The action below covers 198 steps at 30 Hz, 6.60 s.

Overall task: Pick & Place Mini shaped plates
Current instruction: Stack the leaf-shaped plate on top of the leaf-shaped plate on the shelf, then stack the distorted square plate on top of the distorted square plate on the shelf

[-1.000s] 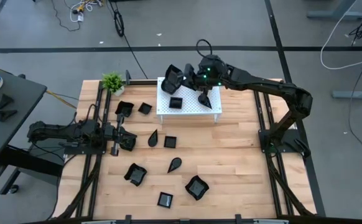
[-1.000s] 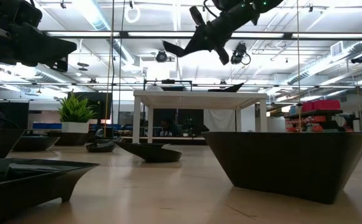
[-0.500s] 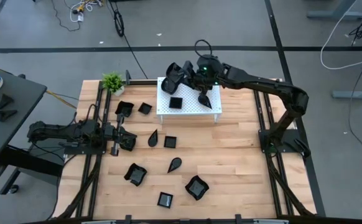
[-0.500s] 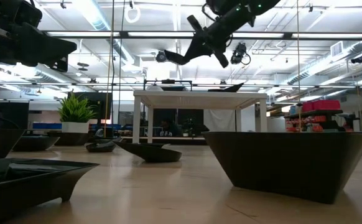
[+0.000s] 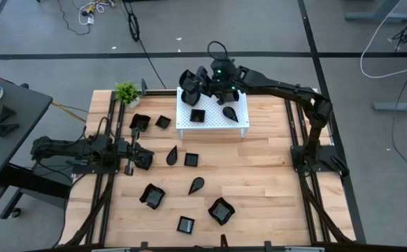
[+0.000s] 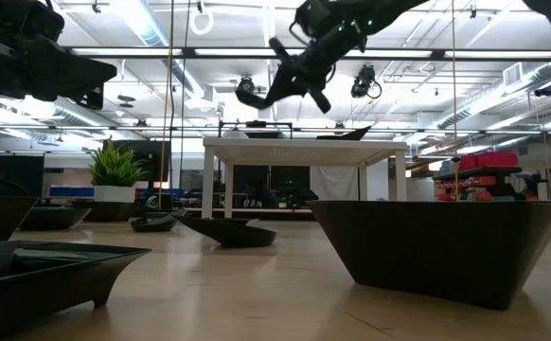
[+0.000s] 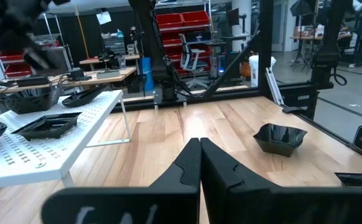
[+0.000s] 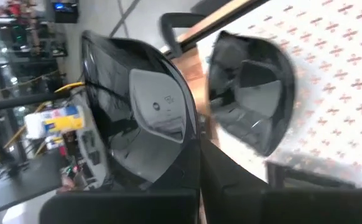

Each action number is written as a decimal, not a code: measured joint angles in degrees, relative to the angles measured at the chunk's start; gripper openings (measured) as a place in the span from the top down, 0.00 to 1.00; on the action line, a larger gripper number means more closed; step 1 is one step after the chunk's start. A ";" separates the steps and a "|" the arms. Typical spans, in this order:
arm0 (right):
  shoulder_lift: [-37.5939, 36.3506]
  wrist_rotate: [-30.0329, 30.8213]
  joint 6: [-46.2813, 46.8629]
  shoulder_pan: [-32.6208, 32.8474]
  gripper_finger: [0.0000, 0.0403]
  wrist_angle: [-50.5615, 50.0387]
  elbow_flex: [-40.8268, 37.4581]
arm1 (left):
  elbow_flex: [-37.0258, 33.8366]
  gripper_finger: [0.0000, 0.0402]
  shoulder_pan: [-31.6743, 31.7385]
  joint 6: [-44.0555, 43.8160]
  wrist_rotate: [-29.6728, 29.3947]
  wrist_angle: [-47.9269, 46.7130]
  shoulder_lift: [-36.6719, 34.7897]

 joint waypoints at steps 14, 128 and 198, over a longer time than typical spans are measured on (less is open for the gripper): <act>5.16 -4.76 2.88 -0.46 1.00 -0.91 -0.02 | 0.00 0.99 -0.02 0.00 0.00 0.01 -0.01; -7.41 -0.33 -37.24 49.88 0.74 -5.69 -21.83 | -0.01 0.99 -0.01 0.00 0.00 -0.01 -0.01; 4.30 6.47 -34.48 54.94 0.74 -10.23 -20.94 | -0.01 0.99 0.00 0.00 0.00 -0.01 -0.01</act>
